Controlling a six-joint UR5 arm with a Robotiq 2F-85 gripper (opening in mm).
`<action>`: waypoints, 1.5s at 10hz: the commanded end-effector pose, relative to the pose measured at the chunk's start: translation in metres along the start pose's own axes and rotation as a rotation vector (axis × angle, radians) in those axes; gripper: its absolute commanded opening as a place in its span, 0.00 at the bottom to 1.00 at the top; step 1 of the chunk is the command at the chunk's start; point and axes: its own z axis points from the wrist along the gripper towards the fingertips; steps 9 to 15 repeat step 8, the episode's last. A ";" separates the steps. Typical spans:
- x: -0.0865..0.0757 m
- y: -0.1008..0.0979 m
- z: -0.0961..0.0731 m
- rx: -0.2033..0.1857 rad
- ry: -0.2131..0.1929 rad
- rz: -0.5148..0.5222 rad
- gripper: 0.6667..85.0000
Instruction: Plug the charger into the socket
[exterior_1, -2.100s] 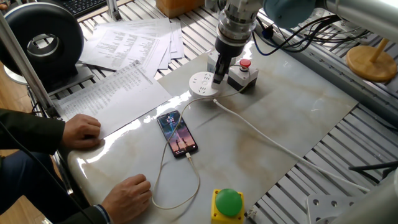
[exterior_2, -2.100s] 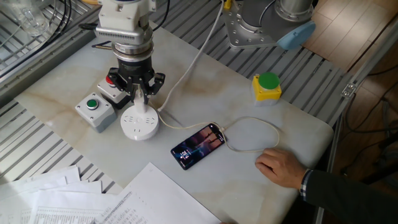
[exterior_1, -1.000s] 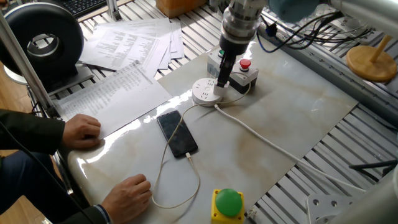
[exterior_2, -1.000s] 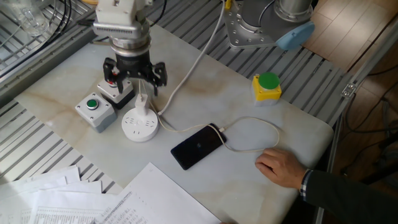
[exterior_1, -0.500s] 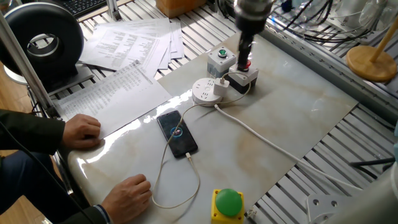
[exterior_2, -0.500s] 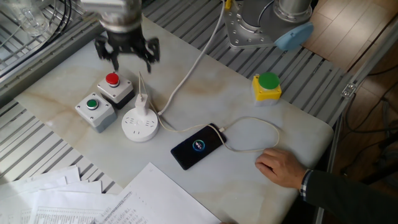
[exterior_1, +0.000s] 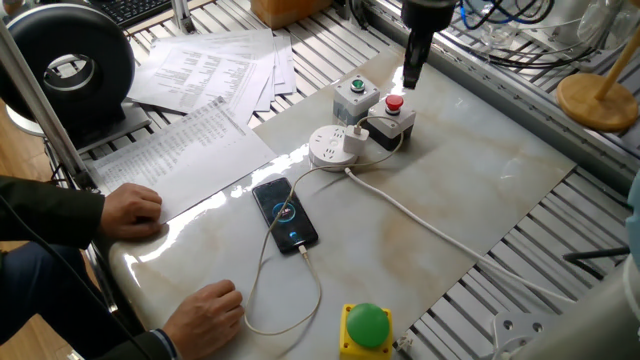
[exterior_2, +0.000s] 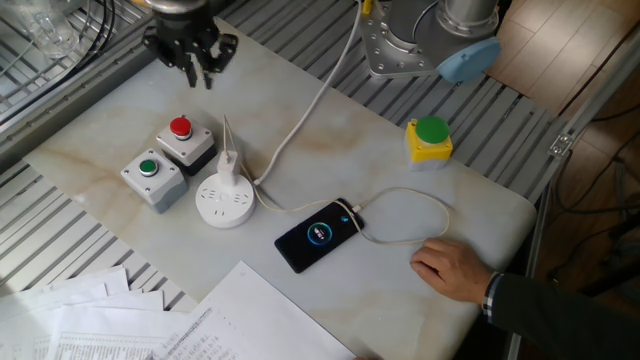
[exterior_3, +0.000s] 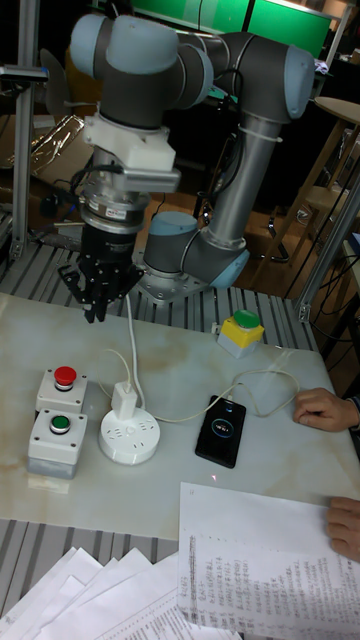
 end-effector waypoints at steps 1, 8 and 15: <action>-0.003 -0.017 -0.008 0.011 -0.066 0.105 0.00; 0.002 -0.042 -0.003 0.006 -0.092 0.146 0.00; 0.002 -0.042 -0.003 0.006 -0.092 0.146 0.00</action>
